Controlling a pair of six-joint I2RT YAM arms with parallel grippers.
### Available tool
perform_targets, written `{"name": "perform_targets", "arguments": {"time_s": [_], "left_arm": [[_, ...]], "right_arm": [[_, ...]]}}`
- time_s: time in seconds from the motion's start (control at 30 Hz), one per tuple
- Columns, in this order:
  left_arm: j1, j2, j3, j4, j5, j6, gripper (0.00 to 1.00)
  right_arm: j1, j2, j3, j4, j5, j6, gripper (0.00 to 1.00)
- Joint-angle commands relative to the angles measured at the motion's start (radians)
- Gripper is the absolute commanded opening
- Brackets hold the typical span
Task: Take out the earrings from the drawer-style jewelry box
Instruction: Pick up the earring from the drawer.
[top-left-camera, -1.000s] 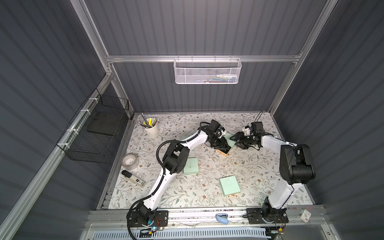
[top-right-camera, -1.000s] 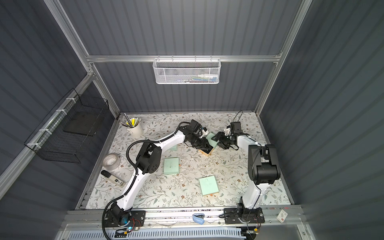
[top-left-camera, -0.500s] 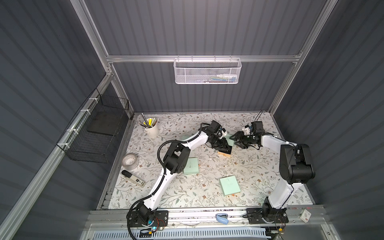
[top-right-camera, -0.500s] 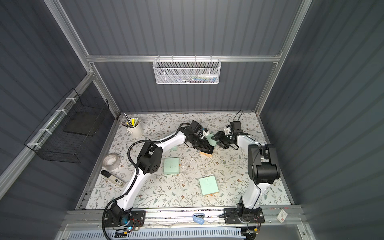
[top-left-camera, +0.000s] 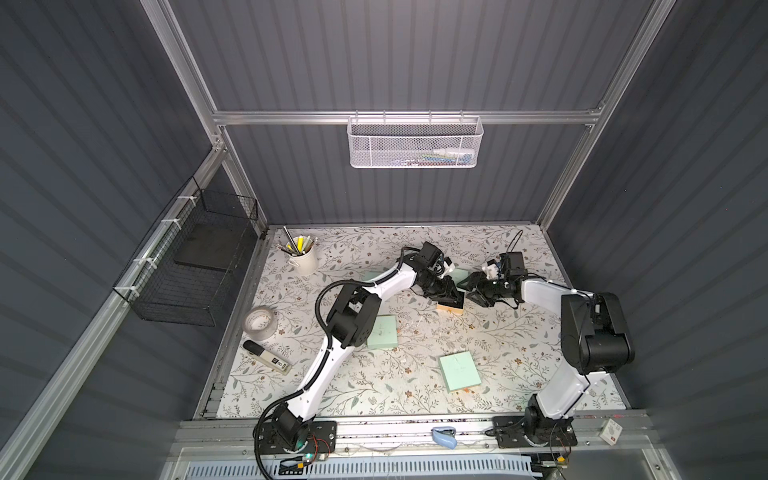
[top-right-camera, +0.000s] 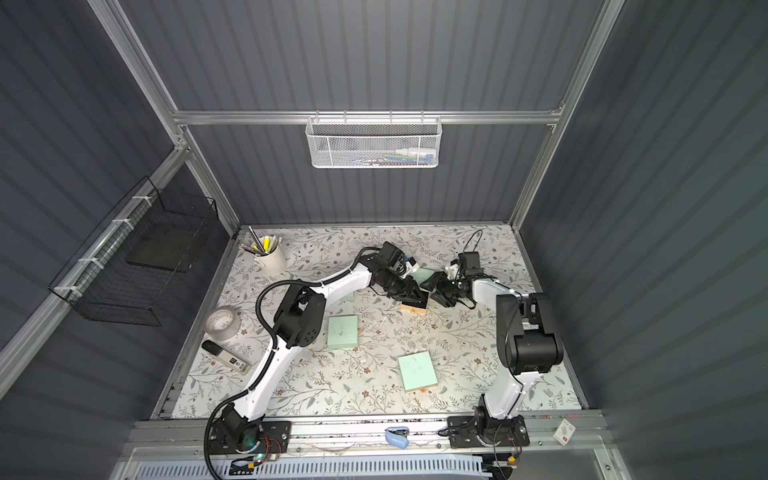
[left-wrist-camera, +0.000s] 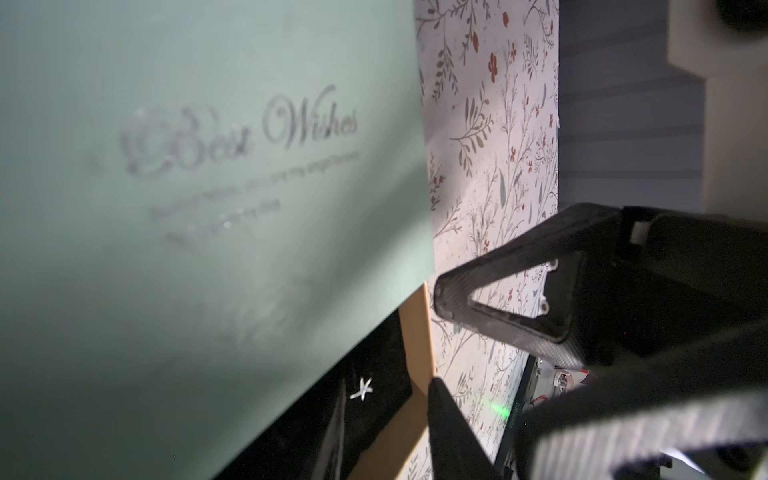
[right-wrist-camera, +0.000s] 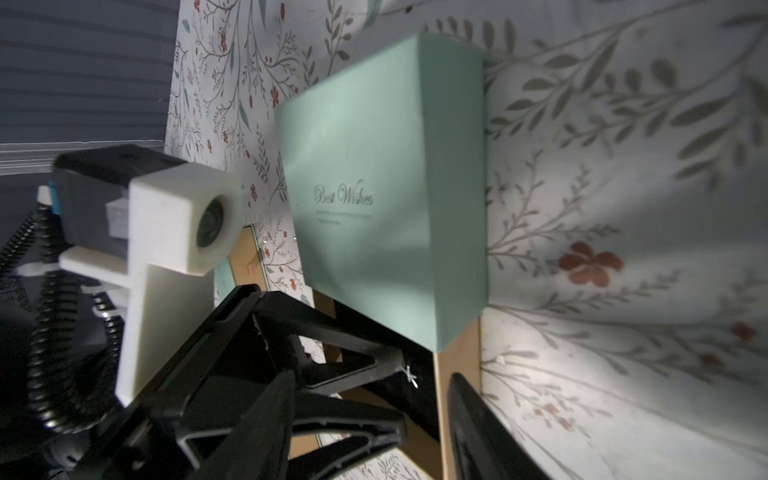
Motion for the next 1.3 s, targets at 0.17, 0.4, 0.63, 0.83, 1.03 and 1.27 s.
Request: {"name": "perform_targets", "arguments": {"time_s": [0.17, 0.4, 0.63, 0.83, 1.03, 1.27], "left_arm": [[-0.004, 0.023, -0.016, -0.003, 0.020, -0.013, 0.34], [-0.004, 0.026, -0.007, 0.002, 0.016, -0.022, 0.29], [-0.004, 0.023, -0.009, -0.010, -0.021, -0.031, 0.23], [-0.005, 0.026, -0.008, -0.024, -0.046, -0.037, 0.16], [-0.004, 0.019, -0.013, -0.018, -0.055, -0.046, 0.10], [-0.004, 0.009, -0.019, -0.011, -0.062, -0.082, 0.00]], "right_arm": [[0.011, 0.050, -0.008, 0.075, -0.056, 0.055, 0.59], [0.013, 0.050, -0.013, 0.077, -0.051, 0.059, 0.59], [0.013, 0.054, -0.011, 0.073, -0.051, 0.057, 0.59], [0.012, 0.050, -0.010, 0.065, -0.049, 0.054, 0.59], [0.012, 0.045, -0.007, 0.053, -0.042, 0.048, 0.59], [0.011, 0.042, 0.003, 0.033, -0.034, 0.037, 0.59]]}}
